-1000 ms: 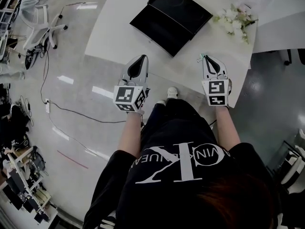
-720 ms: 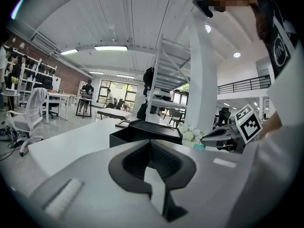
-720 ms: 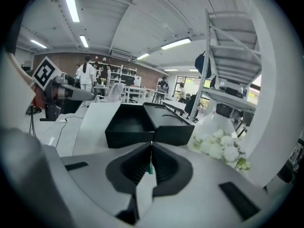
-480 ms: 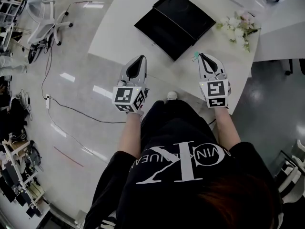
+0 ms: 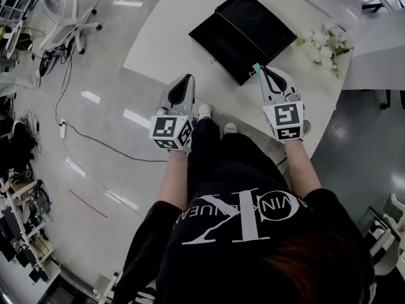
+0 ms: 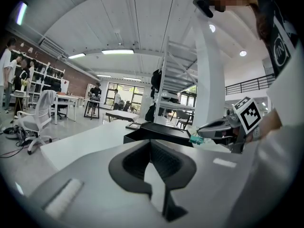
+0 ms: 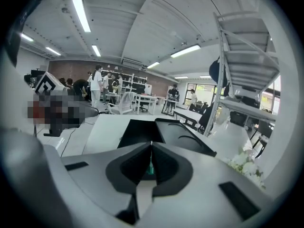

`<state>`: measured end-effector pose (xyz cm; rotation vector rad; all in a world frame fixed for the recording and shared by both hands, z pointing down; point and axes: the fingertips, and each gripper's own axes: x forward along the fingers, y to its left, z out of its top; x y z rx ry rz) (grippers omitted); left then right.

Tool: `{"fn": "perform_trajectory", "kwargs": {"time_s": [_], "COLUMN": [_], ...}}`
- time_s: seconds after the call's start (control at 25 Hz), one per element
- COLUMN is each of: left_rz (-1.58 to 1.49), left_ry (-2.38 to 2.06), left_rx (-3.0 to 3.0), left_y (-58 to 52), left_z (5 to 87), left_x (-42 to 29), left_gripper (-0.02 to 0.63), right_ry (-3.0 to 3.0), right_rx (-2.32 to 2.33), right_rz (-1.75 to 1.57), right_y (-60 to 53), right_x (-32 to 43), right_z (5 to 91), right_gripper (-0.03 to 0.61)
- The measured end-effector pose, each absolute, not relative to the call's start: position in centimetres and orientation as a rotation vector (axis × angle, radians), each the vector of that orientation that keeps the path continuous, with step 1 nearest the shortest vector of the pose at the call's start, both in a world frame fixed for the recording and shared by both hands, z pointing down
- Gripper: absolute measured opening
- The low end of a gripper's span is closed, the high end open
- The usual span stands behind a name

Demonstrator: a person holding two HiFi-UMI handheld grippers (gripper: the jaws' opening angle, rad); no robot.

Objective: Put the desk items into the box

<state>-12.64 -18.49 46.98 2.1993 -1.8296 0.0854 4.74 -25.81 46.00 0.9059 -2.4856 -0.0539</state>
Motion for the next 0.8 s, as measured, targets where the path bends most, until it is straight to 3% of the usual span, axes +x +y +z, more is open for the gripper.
{"fn": "perform_trajectory", "kwargs": {"time_s": [0.8], "left_rz": [0.110], "left_ry": [-1.740], "left_rx": [2.261], "left_y": [-24.6], "left_z": [47.7], "left_x": [-17.6], "left_gripper": [0.014], "right_ry": [-2.357], "right_rx": [0.730], "right_rz": [-0.036], "right_y": [-29.4], "right_x": [-3.3], "right_z": [49.7], "right_gripper": [0.017]}}
